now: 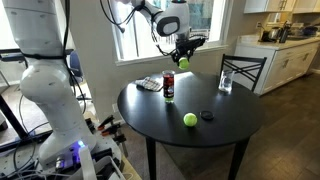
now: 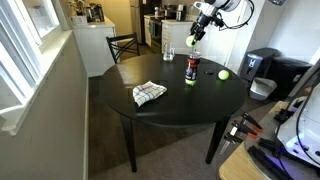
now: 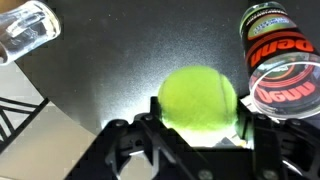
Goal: Put the tennis ball into the tube
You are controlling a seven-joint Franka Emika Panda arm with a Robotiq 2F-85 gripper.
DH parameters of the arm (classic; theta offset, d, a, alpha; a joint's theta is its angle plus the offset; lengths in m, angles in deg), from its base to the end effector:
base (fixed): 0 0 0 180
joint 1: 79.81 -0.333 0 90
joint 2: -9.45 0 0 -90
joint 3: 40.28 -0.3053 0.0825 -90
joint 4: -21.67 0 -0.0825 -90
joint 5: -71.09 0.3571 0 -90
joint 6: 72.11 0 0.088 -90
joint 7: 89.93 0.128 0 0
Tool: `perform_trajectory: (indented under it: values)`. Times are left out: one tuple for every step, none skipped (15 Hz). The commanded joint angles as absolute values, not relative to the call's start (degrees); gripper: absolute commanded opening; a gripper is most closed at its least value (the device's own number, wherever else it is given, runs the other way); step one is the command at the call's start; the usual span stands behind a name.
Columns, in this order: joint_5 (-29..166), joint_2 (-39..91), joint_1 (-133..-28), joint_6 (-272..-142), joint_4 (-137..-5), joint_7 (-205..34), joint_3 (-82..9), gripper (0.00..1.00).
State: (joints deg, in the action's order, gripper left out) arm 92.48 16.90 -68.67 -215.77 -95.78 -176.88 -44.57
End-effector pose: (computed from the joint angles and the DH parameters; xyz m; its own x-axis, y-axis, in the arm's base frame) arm 0.5820 -0.0691 0.3960 0.3643 0.8737 0.3223 0.8547 -0.4511 0.2568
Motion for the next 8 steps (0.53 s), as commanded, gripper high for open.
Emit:
perform_trajectory:
  values:
    - [96.2, 13.9, -70.4, -214.0, -99.0, -182.2, -44.1, 0.43]
    - [96.7, 13.5, -70.8, -213.5, -99.6, -183.1, -44.1, 0.43]
    - [97.2, 12.8, -71.3, -213.1, -100.4, -184.3, -44.2, 0.43]
    - [97.6, 12.0, -71.7, -212.4, -101.0, -185.5, -44.2, 0.43]
    - [97.9, 11.3, -72.2, -211.8, -101.7, -186.7, -44.1, 0.43]
    - [98.2, 10.7, -72.7, -211.2, -102.2, -187.7, -43.9, 0.43]
    - [98.4, 9.5, -73.1, -210.4, -103.1, -189.0, -43.7, 0.43]
    - [98.5, 8.8, -73.6, -209.7, -103.7, -189.9, -43.4, 0.43]
